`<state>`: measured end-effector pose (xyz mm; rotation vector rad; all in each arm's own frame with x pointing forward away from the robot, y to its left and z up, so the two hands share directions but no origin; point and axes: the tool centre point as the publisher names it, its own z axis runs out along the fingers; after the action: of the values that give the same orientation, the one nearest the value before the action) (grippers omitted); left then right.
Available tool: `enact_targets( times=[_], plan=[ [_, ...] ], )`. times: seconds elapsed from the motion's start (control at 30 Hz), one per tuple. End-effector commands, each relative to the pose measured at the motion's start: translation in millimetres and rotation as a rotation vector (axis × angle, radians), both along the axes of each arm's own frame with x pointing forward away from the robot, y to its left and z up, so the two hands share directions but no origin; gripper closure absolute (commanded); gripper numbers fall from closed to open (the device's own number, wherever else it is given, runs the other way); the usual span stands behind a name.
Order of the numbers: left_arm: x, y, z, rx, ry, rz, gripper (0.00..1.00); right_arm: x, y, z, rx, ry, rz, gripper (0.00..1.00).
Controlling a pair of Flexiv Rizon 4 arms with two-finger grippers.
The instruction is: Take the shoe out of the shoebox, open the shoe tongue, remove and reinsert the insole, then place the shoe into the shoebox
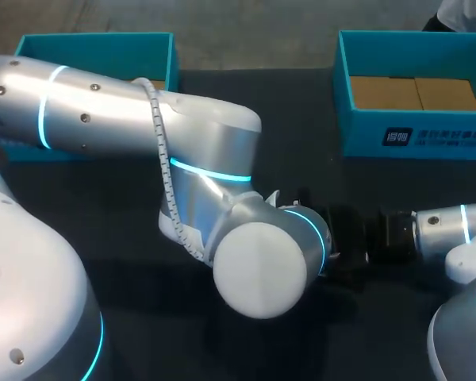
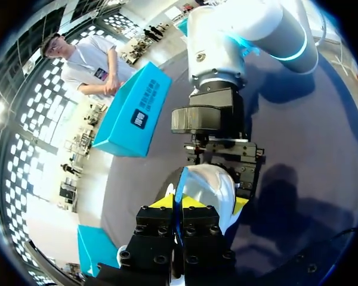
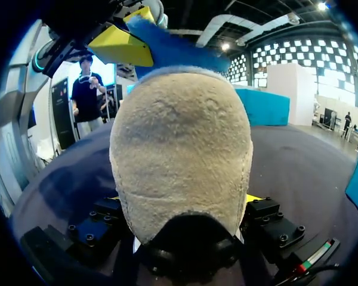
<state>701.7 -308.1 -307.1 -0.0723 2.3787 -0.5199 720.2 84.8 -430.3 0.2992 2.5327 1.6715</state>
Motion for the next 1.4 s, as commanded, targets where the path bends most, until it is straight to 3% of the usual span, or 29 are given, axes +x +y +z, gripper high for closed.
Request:
enact_targets(
  times=[0.03, 0.63, 0.67, 0.7, 0.73, 0.8, 0.9, 1.27, 1.4],
  plan=[
    [-3.7, 4, 3, -0.016, -0.006, 0.007, 1.00, -0.1, 1, 0, -0.004, 0.001, -0.001, 1.00],
    [-4.6, -22, 5, -0.043, 0.006, 0.016, 1.00, -0.1, 1, 0, -0.004, 0.001, -0.001, 1.00],
    [-4.5, -22, 5, -0.041, 0.009, 0.017, 0.91, -0.1, 1, 0, -0.004, 0.001, -0.001, 1.00],
    [-4.1, -22, 4, -0.039, 0.011, 0.017, 0.64, -0.1, 1, 0, -0.004, 0.001, -0.001, 1.00],
    [-4.0, -22, 3, -0.037, 0.011, 0.017, 0.53, -0.1, 1, 0, -0.004, 0.001, -0.001, 1.00],
    [-3.6, -22, 1, -0.032, 0.011, 0.020, 0.43, -0.1, 1, 0, -0.004, 0.001, -0.001, 1.00],
    [-3.6, -20, -1, -0.028, 0.013, 0.024, 0.00, -0.1, 1, 0, -0.004, 0.001, -0.001, 1.00],
    [-10.5, 2, 0, -0.023, -0.028, 0.022, 0.04, -0.1, 1, 0, -0.004, 0.001, -0.001, 1.00],
    [-11.6, 9, -6, -0.010, -0.037, 0.027, 0.11, -0.1, 1, 0, -0.004, 0.001, -0.001, 1.00]
  ],
)
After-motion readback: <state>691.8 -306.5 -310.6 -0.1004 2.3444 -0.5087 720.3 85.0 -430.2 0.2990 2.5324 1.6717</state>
